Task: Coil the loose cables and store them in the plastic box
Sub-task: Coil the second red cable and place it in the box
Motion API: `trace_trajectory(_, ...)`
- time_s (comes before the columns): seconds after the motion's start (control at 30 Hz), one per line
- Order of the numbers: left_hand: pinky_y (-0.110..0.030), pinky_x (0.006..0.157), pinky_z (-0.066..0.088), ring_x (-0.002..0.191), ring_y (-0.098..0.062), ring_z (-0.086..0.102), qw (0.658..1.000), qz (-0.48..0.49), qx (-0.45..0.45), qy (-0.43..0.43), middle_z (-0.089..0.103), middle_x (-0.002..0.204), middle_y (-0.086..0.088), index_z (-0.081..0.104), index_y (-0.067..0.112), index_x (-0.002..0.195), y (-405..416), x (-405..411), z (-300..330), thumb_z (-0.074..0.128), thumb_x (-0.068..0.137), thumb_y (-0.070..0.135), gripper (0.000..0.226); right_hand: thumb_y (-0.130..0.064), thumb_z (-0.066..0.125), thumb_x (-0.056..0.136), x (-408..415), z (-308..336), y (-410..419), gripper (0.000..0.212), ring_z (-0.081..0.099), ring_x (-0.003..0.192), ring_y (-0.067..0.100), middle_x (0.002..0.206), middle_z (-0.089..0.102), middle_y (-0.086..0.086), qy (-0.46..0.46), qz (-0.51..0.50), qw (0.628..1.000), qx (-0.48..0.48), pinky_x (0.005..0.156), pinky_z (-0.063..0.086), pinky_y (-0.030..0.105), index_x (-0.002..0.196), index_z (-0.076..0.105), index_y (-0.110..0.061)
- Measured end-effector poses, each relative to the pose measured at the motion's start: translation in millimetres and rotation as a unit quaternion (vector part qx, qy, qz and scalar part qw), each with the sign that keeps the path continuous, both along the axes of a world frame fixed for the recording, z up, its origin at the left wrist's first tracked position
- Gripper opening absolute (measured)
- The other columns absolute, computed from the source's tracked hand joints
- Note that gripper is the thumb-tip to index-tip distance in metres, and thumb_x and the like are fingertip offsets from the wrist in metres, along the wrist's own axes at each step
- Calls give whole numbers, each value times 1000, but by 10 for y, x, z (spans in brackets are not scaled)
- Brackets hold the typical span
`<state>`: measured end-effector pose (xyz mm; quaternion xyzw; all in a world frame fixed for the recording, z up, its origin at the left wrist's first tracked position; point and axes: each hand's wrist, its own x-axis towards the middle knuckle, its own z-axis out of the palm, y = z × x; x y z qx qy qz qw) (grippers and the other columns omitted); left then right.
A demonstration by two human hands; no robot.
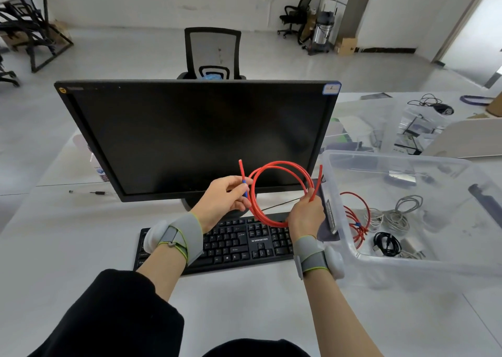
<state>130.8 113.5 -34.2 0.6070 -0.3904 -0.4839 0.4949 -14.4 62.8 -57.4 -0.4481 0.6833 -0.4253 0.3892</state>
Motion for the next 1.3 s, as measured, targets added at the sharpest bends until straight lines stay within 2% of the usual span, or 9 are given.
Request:
trace_trajectory(0.17, -12, 49, 44, 51, -3, 56, 1000, 0, -17, 13, 65, 70, -1, 69, 4, 100, 55, 46, 71, 56, 91, 4, 15, -28, 26, 104, 15, 127, 94, 40, 42, 80, 22, 86, 49, 7, 9, 52, 998, -35, 64, 24, 21, 102, 55, 0)
trace_trajectory(0.33, -12, 70, 45, 74, -3, 61, 996, 45, -26, -74, 69, 78, 2, 73, 16, 85, 13, 25, 135, 69, 83, 9, 9, -34, 30, 101, 128, 71, 162, 35, 47, 64, 22, 66, 46, 1, -45, 107, 992, -57, 60, 47, 36, 73, 45, -20)
trace_trajectory(0.53, -23, 76, 45, 85, -12, 60, 994, 107, -10, -23, 66, 81, 1, 72, 19, 85, 60, 122, -35, 65, 87, 13, 10, -32, 32, 102, 113, 258, 127, 36, 32, 41, 6, 50, 34, -6, -180, 191, 964, -49, 42, 31, 19, 70, 42, -17)
trace_trajectory(0.67, -24, 76, 51, 88, -15, 59, 993, 112, -42, -18, 58, 108, -4, 71, 21, 83, 47, 130, -11, 64, 87, 7, 16, -31, 30, 103, 131, 316, 124, 37, 23, 36, 7, 44, 30, -8, -253, 231, 939, -25, 36, 23, 18, 71, 39, -15)
trace_trajectory(0.8, -27, 80, 53, 115, -18, 51, 995, 58, -38, -76, 50, 117, 0, 70, 26, 86, 1, 51, 20, 62, 89, 10, 17, -30, 29, 103, 131, 323, 124, 39, 20, 34, 7, 43, 28, -8, -281, 272, 920, -17, 35, 18, 18, 68, 37, -14)
trace_trajectory(0.9, -35, 85, 55, 101, -21, 58, 997, 65, -7, -30, 59, 116, -11, 71, 20, 90, -11, 30, -19, 64, 88, 11, 12, -29, 30, 103, 115, 355, 149, 40, 20, 34, 7, 43, 27, -7, -279, 295, 914, -20, 36, 19, 17, 66, 36, -14)
trace_trajectory(0.97, -26, 78, 52, 87, -16, 58, 991, 86, -1, -101, 60, 113, -11, 72, 16, 98, -14, 27, -46, 64, 88, 13, 13, -28, 30, 103, 122, 360, 163, 41, 20, 34, 7, 43, 27, -7, -280, 301, 911, -23, 36, 20, 17, 65, 34, -14)
trace_trajectory(1.07, -15, 78, 34, 94, -13, 48, 953, 123, 1, -276, 48, 108, -3, 71, 19, 107, -20, -3, -83, 63, 89, 12, 21, -28, 31, 103, 166, 358, 186, 41, 20, 34, 7, 43, 27, -7, -290, 297, 910, -21, 36, 20, 17, 65, 35, -14)
trace_trajectory(1.3, -9, 68, 33, 88, -11, 47, 927, 161, -43, -335, 50, 94, 3, 74, 23, 92, -5, 46, -49, 48, 89, -4, 37, -31, 29, 103, 219, 345, 187, 41, 19, 34, 7, 43, 25, -7, -347, 244, 905, -8, 37, 18, 18, 67, 38, -13)
